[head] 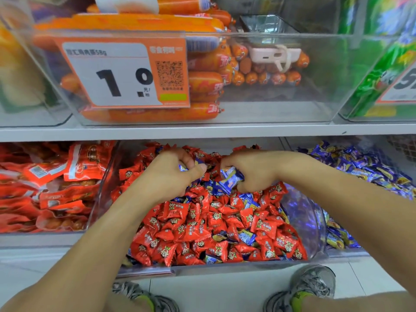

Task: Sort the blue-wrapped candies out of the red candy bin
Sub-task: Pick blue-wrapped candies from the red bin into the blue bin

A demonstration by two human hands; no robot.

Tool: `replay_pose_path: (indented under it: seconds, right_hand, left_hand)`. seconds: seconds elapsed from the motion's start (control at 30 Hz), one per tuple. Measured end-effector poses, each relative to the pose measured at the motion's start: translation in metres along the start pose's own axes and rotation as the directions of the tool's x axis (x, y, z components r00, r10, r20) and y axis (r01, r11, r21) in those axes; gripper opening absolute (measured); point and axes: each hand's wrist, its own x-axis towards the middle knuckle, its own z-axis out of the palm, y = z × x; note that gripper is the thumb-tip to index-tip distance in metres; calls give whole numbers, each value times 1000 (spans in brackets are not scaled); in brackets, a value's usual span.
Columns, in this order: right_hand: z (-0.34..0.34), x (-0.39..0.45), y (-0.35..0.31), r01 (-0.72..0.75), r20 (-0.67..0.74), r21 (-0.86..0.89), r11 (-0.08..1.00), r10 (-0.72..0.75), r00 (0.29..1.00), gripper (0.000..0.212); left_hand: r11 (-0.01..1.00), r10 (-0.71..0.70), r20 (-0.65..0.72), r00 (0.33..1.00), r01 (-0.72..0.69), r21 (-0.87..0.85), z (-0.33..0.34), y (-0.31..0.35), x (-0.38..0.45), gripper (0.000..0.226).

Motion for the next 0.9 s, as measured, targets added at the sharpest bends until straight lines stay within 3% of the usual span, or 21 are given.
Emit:
replay_pose_path:
  seconds: [0.07,0.23,0.4,0.53,0.7,0.9]
  right_hand:
    - [0,-1,1,32,21,35,999,-32,999,49]
    - [11,3,-3,118,-116,82,990,-108,987,33]
    - [11,-9,-2,24,-212,166,986,12,977,45]
    - [12,-18,-3,-29,-139,235,972,63,988,55]
    - [18,-17,-20,97,-85,165,982,-83,993,49]
    - [32,-23,-23,208,-167,105,972,-189,968,54]
  left_hand:
    - [1000,7,15,1000,-7,-10,0,-2,0,31]
    - [1000,0,26,1000,0,-27,2,-2,1,29]
    - [993,33,58,998,-26,-119,9,-2,-2,23]
    - [993,42,119,992,-29,-116,18,-2,-13,19]
    - [996,-25,26,999,27,-89,15,-6,-24,13]
    - [990,-61,-41,997,55,-128,13,2,-40,12]
